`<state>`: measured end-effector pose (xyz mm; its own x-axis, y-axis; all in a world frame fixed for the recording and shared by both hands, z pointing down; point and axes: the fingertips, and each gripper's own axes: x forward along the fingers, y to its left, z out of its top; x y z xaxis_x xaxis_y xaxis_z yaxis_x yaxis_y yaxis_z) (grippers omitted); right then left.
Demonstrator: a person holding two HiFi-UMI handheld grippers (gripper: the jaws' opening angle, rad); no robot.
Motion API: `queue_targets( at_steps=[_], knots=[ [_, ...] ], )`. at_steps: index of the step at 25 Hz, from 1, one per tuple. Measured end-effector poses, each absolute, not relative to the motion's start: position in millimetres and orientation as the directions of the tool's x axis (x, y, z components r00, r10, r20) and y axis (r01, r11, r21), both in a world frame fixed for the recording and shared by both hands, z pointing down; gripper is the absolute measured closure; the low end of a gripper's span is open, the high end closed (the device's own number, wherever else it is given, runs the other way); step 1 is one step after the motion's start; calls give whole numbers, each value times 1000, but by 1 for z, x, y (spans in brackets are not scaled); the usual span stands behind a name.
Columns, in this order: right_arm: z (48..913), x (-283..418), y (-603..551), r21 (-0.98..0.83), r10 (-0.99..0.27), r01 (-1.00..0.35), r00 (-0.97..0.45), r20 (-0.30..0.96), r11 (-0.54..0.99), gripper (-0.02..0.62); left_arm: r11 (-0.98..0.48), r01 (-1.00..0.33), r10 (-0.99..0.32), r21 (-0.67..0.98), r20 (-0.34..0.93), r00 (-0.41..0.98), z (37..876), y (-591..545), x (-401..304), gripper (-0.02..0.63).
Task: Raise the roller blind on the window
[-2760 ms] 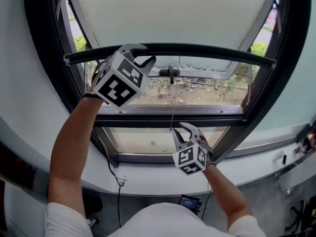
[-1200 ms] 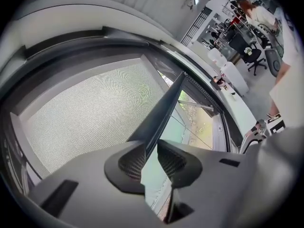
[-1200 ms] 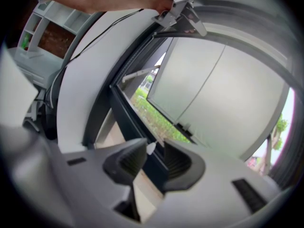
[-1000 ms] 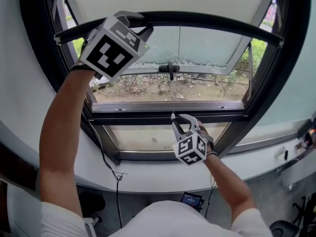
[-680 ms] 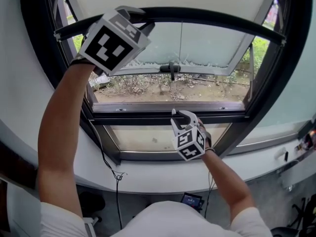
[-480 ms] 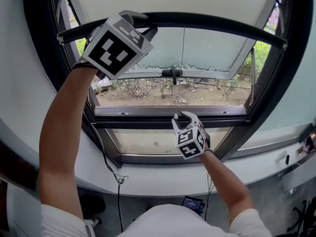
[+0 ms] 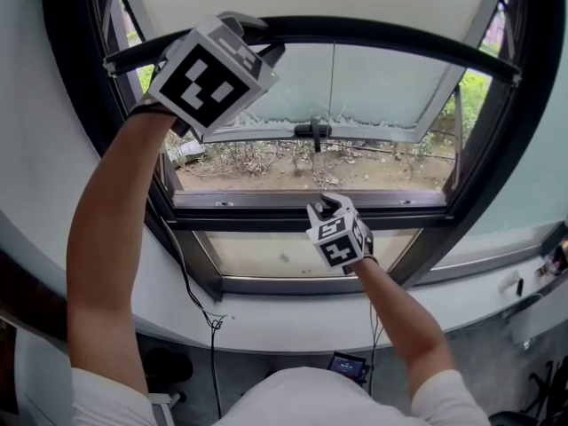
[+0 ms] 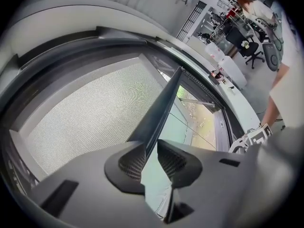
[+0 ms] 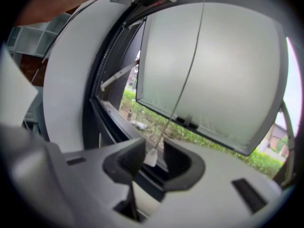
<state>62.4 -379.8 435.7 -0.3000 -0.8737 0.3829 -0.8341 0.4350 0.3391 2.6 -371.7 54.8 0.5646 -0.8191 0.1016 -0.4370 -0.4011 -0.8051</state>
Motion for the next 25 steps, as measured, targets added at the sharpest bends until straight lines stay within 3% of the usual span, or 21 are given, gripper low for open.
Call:
queue_targets(
  at_steps=[8,25],
  knots=[
    [443,59,-394,293,-861,-848,-308,405,441,478,-401,-451,-816,-797,87,572,50,-370,4,514],
    [444,60,-389,401,-870,-799,-286,402,449,517,-394,-465,-817,-793,70,573,50,-371,2,514]
  ],
)
